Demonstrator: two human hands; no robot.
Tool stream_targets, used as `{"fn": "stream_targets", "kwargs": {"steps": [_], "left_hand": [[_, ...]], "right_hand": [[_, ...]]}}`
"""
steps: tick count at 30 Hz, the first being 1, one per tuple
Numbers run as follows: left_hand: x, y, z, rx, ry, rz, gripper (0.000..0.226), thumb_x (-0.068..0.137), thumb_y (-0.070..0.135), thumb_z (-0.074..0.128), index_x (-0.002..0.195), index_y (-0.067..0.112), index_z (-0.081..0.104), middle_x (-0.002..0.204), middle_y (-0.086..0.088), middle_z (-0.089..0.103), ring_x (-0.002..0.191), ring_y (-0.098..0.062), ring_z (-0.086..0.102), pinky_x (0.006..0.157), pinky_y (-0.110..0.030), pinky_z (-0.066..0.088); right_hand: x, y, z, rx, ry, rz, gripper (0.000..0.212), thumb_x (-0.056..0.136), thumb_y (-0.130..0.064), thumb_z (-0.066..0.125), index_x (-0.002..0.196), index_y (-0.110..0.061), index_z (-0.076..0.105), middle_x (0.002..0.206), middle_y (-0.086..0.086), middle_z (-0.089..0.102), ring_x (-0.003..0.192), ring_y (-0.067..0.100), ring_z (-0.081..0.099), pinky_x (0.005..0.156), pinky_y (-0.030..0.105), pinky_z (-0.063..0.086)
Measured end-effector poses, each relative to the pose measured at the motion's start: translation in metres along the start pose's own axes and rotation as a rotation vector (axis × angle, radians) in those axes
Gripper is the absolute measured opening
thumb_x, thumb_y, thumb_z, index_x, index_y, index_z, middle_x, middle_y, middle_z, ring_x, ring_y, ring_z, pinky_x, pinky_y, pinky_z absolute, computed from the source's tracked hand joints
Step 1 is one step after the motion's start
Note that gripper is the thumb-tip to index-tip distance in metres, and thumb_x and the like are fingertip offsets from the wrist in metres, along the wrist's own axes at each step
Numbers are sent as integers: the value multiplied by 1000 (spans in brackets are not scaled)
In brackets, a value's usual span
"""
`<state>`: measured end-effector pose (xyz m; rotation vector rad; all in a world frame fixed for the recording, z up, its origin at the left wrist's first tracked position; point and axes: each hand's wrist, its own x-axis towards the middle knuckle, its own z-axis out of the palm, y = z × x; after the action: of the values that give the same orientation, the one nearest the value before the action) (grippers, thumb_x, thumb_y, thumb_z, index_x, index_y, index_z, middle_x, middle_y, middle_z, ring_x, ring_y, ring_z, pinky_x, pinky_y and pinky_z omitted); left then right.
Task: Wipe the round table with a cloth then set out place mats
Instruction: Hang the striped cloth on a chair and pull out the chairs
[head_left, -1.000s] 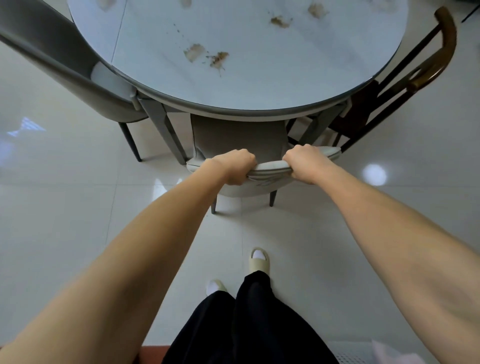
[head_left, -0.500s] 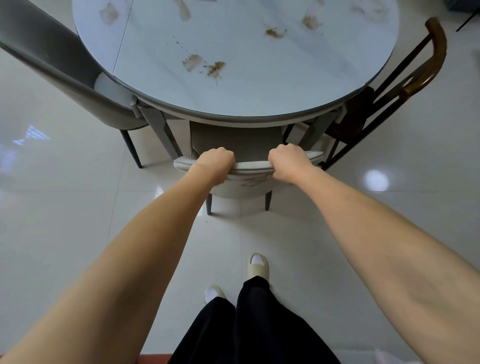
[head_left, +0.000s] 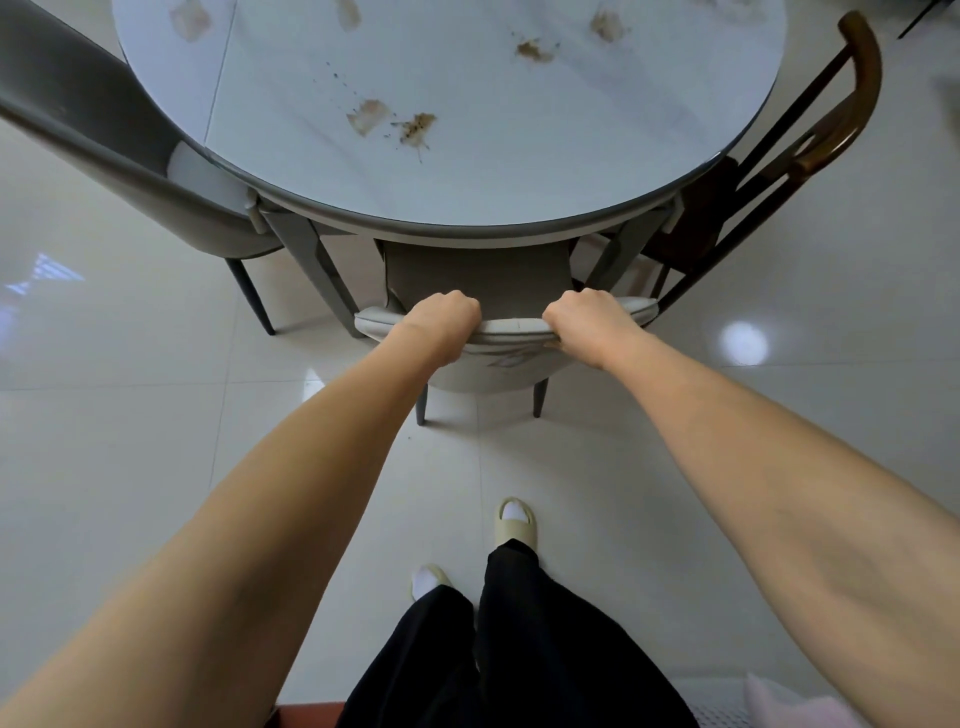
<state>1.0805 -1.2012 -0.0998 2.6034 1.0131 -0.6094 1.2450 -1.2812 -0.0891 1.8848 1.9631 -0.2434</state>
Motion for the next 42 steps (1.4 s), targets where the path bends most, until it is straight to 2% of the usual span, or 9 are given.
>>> {"fn": "stream_targets", "kwargs": {"steps": [3, 12, 17, 20, 27, 32, 35, 39, 42], "left_hand": [[13, 6, -8, -14, -4, -9, 29, 86, -6, 53, 113, 3, 59, 106, -16, 59, 97, -34, 60, 81, -35, 49], [25, -1, -21, -19, 1, -56, 24, 85, -4, 55, 105, 4, 63, 87, -9, 51, 88, -31, 60, 74, -33, 48], [20, -4, -12, -18, -39, -70, 18, 85, -6, 53, 88, 11, 57, 84, -8, 51, 77, -25, 53, 71, -30, 43], [17, -14, -11, -15, -33, -78, 21, 84, -7, 54, 95, 8, 63, 83, -8, 53, 82, -28, 58, 75, -33, 49], [22, -21, -14, -27, -6, -116, 25, 89, -3, 53, 109, 9, 60, 98, -11, 58, 88, -26, 57, 77, -32, 44], [17, -17, -12, 15, -8, -175, 32, 88, -5, 50, 115, 9, 60, 111, -13, 61, 103, -32, 61, 84, -37, 48], [13, -14, -15, 51, -1, -181, 32, 87, -7, 51, 114, 8, 60, 115, -13, 61, 107, -33, 60, 86, -37, 47], [15, -14, -29, 76, -15, -183, 32, 88, -6, 52, 117, 6, 58, 118, -14, 60, 109, -33, 60, 89, -37, 48], [15, -10, -35, 95, -26, -182, 32, 88, -7, 52, 118, 5, 59, 118, -13, 61, 109, -32, 60, 89, -37, 48]], "right_hand": [[7, 14, 1, 17, 15, 31, 21, 92, -5, 46, 107, -8, 61, 108, 15, 62, 101, 37, 59, 73, 37, 41], [26, 22, 1, 52, 111, 1, 24, 92, 2, 43, 105, -7, 61, 104, 15, 62, 96, 35, 59, 69, 35, 38], [21, 14, 7, 22, 106, -67, 25, 92, 2, 42, 104, -7, 61, 101, 14, 62, 93, 34, 60, 68, 36, 39], [26, 5, 5, 23, 109, -88, 24, 93, 1, 43, 105, -7, 63, 100, 14, 63, 94, 34, 61, 68, 35, 40], [40, 5, -1, 20, 82, -78, 22, 93, 1, 44, 102, -7, 62, 97, 13, 64, 90, 31, 62, 66, 34, 40], [43, 3, -3, 107, 16, -19, 13, 90, -13, 56, 101, -11, 63, 99, 11, 65, 92, 31, 63, 68, 33, 41], [42, 4, -7, 159, -44, 5, 17, 86, -19, 63, 101, -13, 59, 103, 9, 64, 94, 30, 62, 68, 33, 41], [42, 9, -22, 122, -46, -5, 25, 86, 4, 52, 108, -8, 57, 111, 13, 60, 103, 32, 59, 72, 35, 40], [41, 7, -26, 105, -52, -3, 31, 86, 10, 48, 112, -5, 59, 114, 14, 60, 107, 33, 58, 77, 36, 44]]}}
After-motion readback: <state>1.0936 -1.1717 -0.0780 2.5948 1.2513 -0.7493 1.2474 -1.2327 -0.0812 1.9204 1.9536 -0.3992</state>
